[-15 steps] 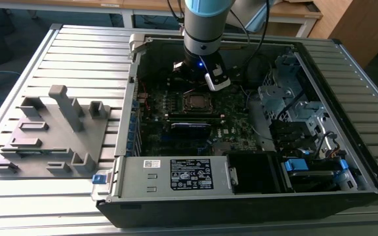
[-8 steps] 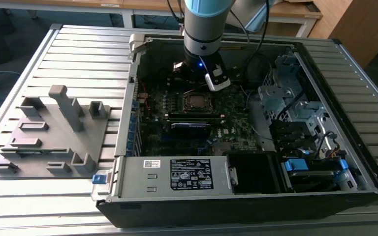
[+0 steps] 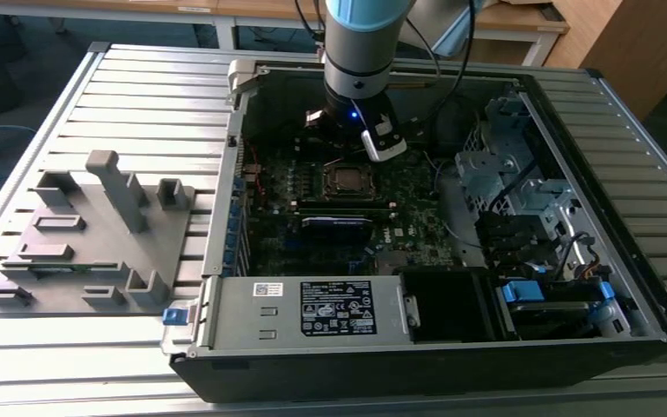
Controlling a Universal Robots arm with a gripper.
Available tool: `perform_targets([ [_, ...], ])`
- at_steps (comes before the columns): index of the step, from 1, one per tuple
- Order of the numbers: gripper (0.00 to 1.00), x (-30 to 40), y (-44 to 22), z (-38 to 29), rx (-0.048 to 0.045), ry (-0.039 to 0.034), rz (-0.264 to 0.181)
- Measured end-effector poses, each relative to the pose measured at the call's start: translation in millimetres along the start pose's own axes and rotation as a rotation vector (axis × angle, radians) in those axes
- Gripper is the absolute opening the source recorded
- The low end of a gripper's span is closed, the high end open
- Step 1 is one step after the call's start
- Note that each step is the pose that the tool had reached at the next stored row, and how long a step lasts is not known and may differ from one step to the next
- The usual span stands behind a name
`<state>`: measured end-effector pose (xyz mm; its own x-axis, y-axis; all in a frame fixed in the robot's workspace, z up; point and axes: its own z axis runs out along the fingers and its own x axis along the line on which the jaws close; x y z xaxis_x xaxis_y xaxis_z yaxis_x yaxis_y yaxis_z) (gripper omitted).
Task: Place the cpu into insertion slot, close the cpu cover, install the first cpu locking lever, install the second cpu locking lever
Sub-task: 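Install the first cpu locking lever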
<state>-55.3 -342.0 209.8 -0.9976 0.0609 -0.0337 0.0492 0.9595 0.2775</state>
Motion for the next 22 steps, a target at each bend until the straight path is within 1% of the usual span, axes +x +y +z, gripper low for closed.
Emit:
perform_targets([
  [9, 0.10, 0.0, -0.2, 0.5, 0.0003, 0.0001, 0.000],
  [11, 0.10, 0.1, -0.8, 2.7, 0.0003, 0.0001, 0.000],
  [22, 0.10, 0.1, -1.1, 3.7, 0.0004, 0.0001, 0.000],
])
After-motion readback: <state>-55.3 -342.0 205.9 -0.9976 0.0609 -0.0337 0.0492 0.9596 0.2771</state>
